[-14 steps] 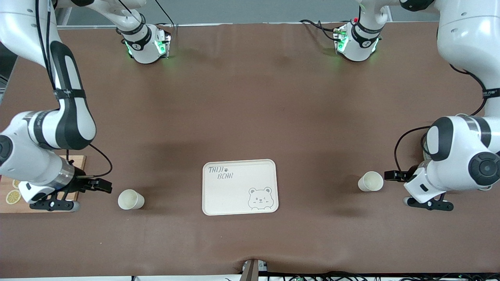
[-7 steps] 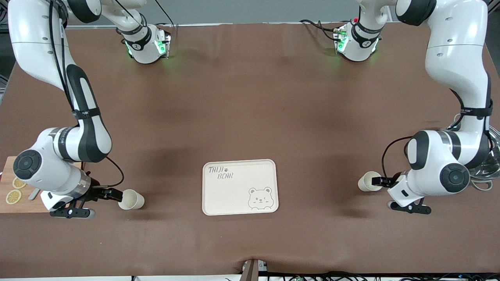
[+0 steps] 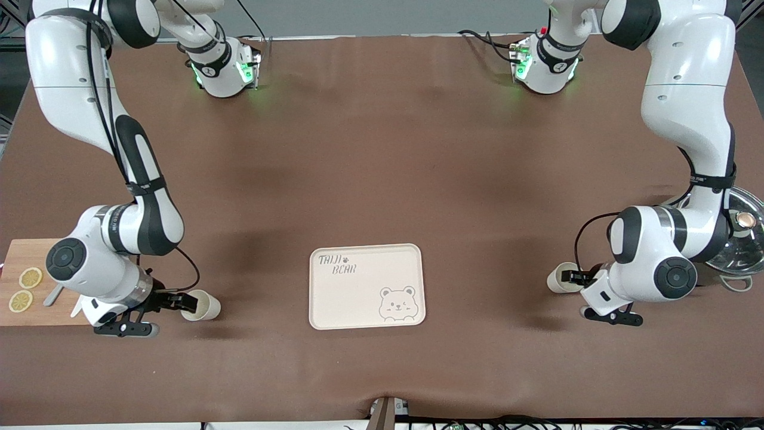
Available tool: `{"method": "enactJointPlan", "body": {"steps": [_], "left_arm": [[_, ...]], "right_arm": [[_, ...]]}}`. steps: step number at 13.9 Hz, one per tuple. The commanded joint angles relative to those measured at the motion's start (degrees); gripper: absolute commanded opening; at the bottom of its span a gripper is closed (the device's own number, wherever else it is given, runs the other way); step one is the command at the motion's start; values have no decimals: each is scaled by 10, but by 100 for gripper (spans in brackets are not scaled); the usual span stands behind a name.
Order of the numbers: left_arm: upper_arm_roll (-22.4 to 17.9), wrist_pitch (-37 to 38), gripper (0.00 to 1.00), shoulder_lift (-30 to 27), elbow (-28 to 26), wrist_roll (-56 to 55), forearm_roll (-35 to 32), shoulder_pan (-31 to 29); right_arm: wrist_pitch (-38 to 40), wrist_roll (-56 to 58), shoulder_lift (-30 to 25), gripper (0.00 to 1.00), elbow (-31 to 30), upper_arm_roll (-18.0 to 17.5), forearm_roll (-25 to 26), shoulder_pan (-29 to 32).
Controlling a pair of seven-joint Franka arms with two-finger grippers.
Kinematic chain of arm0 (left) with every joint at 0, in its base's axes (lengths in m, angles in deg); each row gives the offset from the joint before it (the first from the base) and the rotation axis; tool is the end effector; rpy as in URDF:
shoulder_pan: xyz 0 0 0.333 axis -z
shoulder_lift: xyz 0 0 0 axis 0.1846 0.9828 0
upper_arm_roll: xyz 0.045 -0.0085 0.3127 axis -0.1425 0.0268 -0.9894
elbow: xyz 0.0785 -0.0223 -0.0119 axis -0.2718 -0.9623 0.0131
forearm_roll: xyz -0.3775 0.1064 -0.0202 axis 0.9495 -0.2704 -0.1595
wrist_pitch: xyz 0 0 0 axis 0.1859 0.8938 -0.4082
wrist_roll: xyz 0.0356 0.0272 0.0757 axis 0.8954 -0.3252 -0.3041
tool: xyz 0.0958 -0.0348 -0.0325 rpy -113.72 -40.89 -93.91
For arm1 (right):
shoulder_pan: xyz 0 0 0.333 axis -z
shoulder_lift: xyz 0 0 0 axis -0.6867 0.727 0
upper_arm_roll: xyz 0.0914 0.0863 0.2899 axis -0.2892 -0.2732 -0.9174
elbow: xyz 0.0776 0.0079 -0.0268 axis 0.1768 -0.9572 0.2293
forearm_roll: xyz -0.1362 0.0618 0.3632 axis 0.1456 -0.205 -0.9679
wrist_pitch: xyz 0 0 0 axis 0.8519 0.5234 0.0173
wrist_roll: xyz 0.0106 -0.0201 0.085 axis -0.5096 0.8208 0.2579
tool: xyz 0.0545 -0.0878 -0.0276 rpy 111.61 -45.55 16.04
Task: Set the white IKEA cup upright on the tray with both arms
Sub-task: 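Lower the right gripper onto its cup while the left gripper grasps the other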
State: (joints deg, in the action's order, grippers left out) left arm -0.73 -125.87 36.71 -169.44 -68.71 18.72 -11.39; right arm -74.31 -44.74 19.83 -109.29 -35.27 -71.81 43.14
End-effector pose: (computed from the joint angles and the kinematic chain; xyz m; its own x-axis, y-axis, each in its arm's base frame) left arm 0.7128 -0.0309 0.2249 0.9776 -0.1446 -0.1527 -0.1474 -0.9891 -0.0067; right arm 0.7348 0.0041 0.2476 0.9898 -0.0443 0.1356 -0.0401 -0.9986 -0.0331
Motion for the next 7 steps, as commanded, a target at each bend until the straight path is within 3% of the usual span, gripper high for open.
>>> {"method": "enactJointPlan", "body": {"steps": [1,2,7], "left_arm": [[2,-4,13,-7,-5,14,-5,0],[2,-3,0,-7,-5,15,-5,0],[3,-2,0,-9,-5,19,-5,0]], "right_arm": [[1,3,15,100,13,0,-6,-4],[1,3,16,100,13,0,-6,-6],[-1,2,29,100,12,0,-7,-10]]}}
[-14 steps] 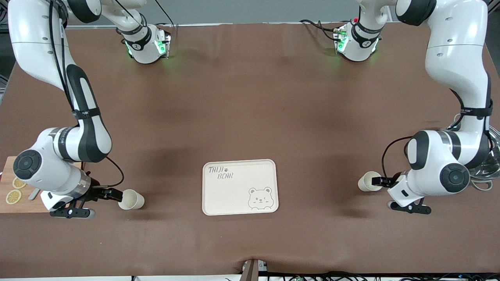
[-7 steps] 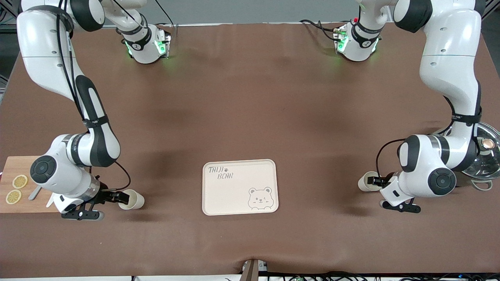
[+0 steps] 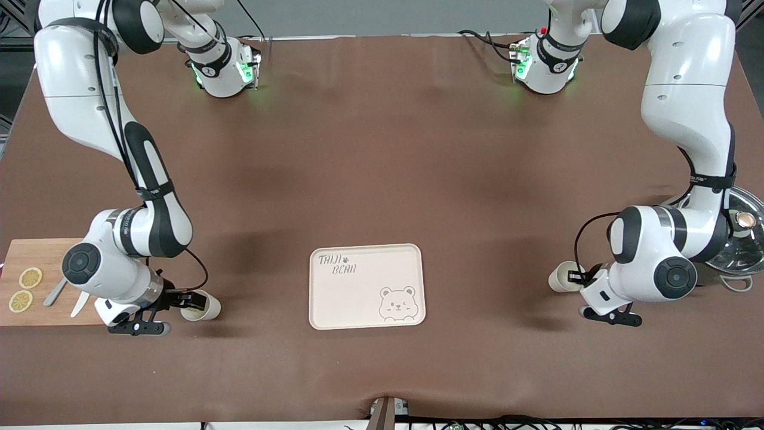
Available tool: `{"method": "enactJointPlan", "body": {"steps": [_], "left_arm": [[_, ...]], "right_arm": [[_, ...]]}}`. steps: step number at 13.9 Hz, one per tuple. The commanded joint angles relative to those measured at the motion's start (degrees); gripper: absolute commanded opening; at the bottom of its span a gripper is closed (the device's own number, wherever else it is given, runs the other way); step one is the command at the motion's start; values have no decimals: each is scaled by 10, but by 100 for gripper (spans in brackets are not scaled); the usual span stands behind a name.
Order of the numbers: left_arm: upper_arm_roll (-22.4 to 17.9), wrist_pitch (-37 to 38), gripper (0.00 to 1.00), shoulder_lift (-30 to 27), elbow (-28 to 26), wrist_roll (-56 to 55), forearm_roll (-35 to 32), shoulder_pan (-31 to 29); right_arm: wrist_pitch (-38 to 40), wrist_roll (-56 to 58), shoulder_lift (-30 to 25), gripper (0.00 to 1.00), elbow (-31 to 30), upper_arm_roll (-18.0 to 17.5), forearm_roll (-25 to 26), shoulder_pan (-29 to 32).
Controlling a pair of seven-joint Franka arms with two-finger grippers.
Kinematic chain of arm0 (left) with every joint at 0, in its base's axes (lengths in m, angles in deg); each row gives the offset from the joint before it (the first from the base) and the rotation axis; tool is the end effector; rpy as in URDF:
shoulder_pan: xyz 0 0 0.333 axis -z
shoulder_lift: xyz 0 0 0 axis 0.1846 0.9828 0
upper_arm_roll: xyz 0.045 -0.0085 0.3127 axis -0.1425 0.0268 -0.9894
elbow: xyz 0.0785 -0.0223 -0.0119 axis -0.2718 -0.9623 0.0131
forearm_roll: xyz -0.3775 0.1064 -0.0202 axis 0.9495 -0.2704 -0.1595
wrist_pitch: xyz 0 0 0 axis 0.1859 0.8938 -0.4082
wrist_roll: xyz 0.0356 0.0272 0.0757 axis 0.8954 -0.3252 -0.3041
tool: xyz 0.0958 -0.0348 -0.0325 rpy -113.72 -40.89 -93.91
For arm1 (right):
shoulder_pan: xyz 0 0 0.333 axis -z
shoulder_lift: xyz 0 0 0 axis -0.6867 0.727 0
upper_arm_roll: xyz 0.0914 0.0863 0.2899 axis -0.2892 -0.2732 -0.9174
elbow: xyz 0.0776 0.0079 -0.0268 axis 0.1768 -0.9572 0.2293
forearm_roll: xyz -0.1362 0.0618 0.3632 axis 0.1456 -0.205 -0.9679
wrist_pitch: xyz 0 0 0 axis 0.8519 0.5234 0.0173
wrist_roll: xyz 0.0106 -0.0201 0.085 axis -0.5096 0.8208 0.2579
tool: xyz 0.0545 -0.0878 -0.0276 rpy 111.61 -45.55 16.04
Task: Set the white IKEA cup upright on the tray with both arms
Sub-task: 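Lower the right gripper onto its cup while the left gripper grasps the other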
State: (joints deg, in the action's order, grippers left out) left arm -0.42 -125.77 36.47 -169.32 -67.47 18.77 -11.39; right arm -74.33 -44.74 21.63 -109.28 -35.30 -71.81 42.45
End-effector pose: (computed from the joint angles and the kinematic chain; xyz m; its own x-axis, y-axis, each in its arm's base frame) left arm 0.7135 -0.0340 0.2288 0.9744 -0.1698 -0.1477 -0.1716 -0.9852 0.0001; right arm 0.7318 0.0132 0.2247 0.9940 -0.0320 0.1050 -0.0287 -0.9991 -0.0321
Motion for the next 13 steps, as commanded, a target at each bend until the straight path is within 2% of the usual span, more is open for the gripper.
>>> {"method": "enactJointPlan", "body": {"steps": [1,5,6,7,8,11,13], "left_arm": [[-1,-3,0,-8,-4,8,-6,0],[9,5,0,-21,18,6,-6,0],[16,10,0,-23,21,3,-6,-1],[18,13,0,-25,28,1,-6,0],[28,20,0,-25,35,-1,-5,0],[45,34,0,-29,47,-32,15,1],[52,38,0,-40,50,-73,19,17]], "right_arm": [[-1,2,14,100,12,-1,-7,-5],[-1,2,14,100,12,-1,-7,-7],[-1,2,14,97,12,-1,-7,-7],[-1,2,14,80,12,-1,-7,-7],[-1,2,14,66,12,-1,-7,-7],[-1,3,14,33,12,-1,-7,-7],[-1,3,15,15,12,-1,-7,-6]]}}
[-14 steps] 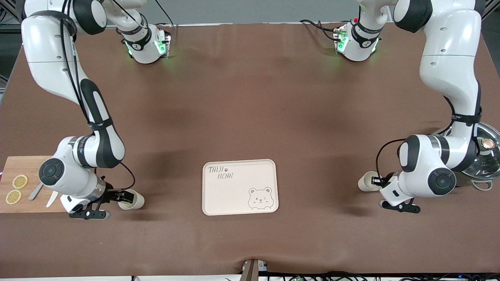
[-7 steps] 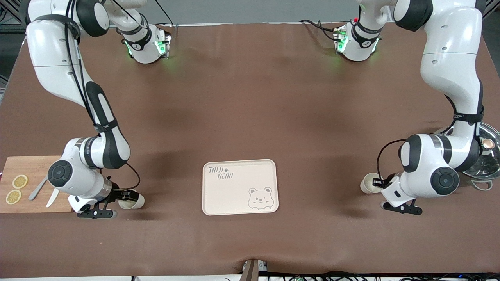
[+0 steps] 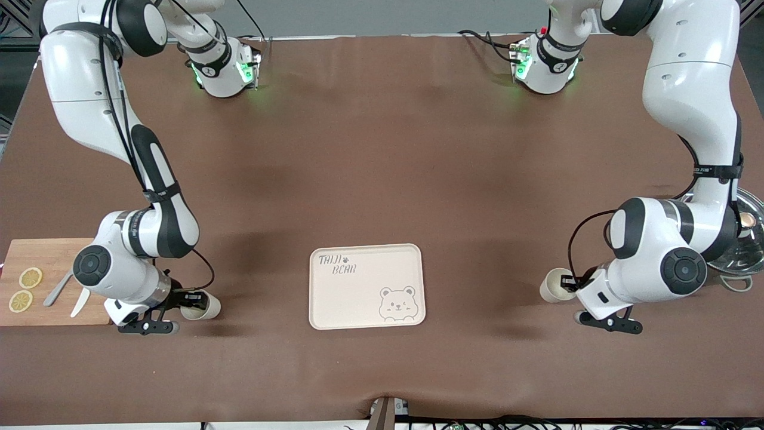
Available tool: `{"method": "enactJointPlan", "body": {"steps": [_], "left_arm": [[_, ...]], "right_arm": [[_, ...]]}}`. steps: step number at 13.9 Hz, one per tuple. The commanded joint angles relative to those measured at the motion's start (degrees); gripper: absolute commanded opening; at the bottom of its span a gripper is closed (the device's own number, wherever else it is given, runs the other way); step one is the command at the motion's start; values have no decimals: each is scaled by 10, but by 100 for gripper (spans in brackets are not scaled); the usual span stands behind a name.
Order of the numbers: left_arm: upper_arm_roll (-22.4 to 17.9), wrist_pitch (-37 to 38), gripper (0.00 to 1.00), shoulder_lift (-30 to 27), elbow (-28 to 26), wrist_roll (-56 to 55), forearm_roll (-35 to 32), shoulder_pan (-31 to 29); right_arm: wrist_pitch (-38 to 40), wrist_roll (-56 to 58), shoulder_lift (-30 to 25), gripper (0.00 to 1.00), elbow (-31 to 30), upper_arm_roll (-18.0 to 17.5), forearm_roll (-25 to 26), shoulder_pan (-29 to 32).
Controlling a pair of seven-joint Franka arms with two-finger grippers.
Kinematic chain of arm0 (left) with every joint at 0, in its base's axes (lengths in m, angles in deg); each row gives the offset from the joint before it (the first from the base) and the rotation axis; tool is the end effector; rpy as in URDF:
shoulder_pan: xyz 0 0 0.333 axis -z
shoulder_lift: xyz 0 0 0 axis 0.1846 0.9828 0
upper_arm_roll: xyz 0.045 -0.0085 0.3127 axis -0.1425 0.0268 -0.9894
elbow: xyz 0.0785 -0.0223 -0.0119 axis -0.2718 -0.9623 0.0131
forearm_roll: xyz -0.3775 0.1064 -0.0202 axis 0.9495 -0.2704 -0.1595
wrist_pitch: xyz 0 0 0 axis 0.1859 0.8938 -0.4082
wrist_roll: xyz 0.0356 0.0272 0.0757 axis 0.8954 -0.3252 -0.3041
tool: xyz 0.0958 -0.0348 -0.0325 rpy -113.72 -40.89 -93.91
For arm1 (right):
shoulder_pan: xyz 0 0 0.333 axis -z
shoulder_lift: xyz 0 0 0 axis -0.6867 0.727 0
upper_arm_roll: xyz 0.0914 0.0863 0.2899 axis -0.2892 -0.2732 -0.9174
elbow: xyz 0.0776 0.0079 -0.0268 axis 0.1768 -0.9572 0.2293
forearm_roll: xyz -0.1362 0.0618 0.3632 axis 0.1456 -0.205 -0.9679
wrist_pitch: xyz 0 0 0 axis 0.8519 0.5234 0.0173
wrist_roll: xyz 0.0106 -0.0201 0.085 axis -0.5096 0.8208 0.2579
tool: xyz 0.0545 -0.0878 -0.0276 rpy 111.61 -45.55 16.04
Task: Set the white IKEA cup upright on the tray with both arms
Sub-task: 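Lift the cups with the right gripper while the left gripper lifts its cup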
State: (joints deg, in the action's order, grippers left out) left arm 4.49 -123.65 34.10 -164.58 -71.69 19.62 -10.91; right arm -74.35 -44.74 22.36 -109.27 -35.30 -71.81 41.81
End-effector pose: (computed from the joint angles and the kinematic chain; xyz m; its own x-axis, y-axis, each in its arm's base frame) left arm 0.7282 -0.0879 0.2967 0.9857 -0.1597 -0.0534 -0.1570 -0.9863 0.0513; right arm 0.7302 0.0214 0.2155 0.9955 -0.0208 0.0928 -0.0180 -0.9993 -0.0315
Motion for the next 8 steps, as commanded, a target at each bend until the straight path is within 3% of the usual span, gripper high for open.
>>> {"method": "enactJointPlan", "body": {"steps": [1,3,8], "left_arm": [[4,23,0,-17,3,-56,11,25],[3,33,0,-17,12,-114,11,54],[3,26,0,-10,34,-240,11,121]], "right_arm": [[0,3,9,8,12,-1,-7,1],[0,3,9,0,12,-1,-6,0],[5,0,8,0,18,-2,-7,0]]}}
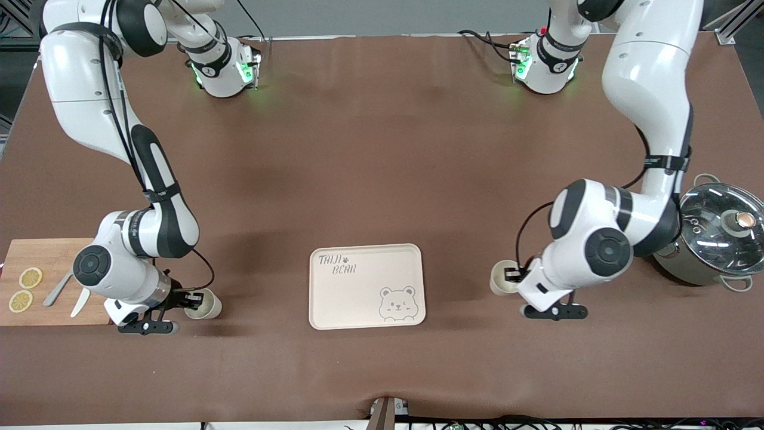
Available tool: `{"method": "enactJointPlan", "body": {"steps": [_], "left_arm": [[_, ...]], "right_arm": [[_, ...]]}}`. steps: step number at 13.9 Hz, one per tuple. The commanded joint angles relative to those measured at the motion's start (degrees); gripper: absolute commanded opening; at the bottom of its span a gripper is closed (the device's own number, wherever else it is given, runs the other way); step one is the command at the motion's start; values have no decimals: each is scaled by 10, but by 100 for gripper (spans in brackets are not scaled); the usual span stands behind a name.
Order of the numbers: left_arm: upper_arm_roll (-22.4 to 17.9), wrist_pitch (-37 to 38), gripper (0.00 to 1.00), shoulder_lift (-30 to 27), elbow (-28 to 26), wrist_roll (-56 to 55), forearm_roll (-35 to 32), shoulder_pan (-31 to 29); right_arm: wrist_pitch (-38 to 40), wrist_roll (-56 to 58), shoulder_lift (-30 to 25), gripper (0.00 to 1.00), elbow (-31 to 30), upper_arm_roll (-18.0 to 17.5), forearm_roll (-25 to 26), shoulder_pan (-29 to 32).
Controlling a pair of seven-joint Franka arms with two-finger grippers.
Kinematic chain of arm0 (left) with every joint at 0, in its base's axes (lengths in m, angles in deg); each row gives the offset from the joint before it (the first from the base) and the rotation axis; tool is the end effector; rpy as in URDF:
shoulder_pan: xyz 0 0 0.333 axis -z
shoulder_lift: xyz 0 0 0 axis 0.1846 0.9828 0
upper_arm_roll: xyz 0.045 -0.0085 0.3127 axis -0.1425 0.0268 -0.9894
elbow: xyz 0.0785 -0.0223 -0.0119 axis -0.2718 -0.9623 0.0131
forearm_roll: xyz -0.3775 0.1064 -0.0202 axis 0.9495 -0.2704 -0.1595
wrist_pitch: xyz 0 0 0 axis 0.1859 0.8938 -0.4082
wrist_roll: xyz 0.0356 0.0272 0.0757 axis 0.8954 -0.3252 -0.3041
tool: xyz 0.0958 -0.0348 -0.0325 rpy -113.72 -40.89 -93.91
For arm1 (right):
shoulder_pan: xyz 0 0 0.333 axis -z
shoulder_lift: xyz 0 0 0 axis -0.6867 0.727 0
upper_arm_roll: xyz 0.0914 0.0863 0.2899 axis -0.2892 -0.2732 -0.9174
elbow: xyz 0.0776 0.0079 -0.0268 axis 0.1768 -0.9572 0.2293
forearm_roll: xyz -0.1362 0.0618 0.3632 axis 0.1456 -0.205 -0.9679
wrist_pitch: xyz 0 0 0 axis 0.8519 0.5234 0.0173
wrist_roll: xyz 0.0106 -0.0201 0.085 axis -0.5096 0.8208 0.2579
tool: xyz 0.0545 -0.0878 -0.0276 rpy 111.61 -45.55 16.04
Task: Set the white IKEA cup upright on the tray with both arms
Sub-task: 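Lift the cups with the right gripper while the left gripper lifts its cup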
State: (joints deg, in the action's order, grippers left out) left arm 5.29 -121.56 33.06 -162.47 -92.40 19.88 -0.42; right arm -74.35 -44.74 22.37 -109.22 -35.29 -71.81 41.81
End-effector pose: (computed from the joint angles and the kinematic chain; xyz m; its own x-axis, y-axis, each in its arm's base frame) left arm 0.7018 -0.2260 0.3247 0.9985 0.0110 -0.0531 0.0134 -0.9989 0.0446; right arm 0.7305 0.0213 0.2157 0.9954 -0.0209 0.0935 -0.0181 -0.9993 -0.0315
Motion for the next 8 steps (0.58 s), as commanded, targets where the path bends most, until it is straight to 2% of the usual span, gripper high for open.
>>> {"method": "enactJointPlan", "body": {"steps": [1,2,6,8], "left_arm": [[-6,-4,0,2,15,-57,9,30],[-7,-13,0,6,19,-79,9,42],[-8,-62,0,29,21,-169,9,86],[-10,-85,0,49,29,-217,9,110]], "right_arm": [[7,-1,6,0,19,-9,-7,0],[11,-3,3,0,26,-18,-12,2],[112,-52,3,0,89,-19,-91,-13],[114,-105,2,0,91,-19,-91,-34]]}}
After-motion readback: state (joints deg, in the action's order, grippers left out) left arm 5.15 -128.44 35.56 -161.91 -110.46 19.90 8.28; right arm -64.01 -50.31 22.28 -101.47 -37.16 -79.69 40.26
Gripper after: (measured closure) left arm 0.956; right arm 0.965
